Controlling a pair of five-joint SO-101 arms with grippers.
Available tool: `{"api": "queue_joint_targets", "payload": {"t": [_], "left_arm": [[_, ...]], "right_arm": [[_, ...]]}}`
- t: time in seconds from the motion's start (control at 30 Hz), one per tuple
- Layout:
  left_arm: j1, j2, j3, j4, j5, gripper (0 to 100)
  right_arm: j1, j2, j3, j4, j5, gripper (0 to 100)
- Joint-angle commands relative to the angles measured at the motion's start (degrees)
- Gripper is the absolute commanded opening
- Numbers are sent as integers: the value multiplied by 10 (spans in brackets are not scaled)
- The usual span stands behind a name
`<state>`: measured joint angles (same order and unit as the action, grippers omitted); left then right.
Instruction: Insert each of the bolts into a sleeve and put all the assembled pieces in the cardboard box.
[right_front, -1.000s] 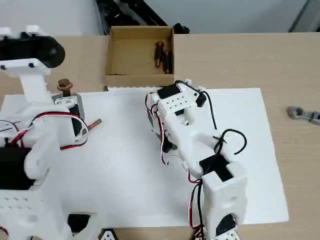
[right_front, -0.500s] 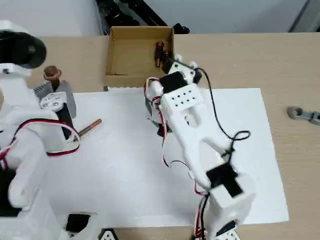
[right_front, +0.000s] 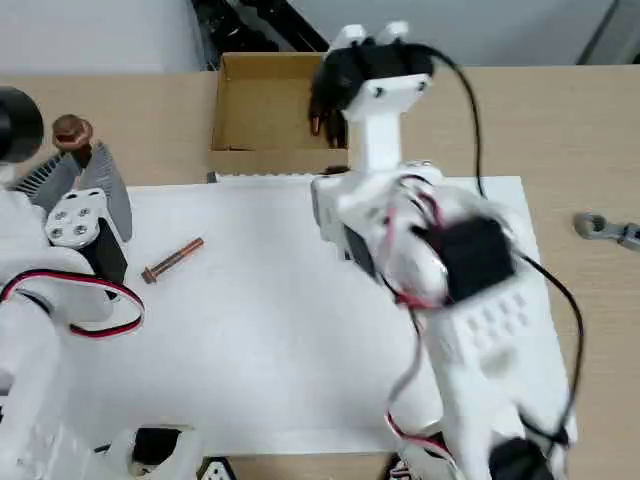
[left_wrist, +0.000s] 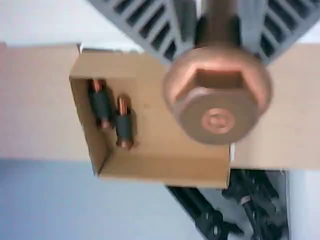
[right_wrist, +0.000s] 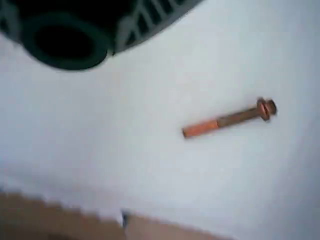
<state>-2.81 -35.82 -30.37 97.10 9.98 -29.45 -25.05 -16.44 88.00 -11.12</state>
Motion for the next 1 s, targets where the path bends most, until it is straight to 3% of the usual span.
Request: {"api": "queue_joint_targets", "payload": {"t": [0.0, 0.23, 0.4, 0.7, 0.97], "left_arm": [[-2, -2, -14, -41, -4, 6], [42, -6, 81, -109, -2, 6], [92, -6, 124, -153, -2, 6], [109, -4, 149, -200, 0, 6], [200, -2, 150, -222, 0, 6]], "right_arm": [[-2, -65, -24, -19, 40, 9], [0, -149, 4, -15, 45, 9], [1, -267, 158, -47, 45, 9], [1, -608, 601, -305, 46, 5], [-3, -785, 900, -511, 76, 4]]}}
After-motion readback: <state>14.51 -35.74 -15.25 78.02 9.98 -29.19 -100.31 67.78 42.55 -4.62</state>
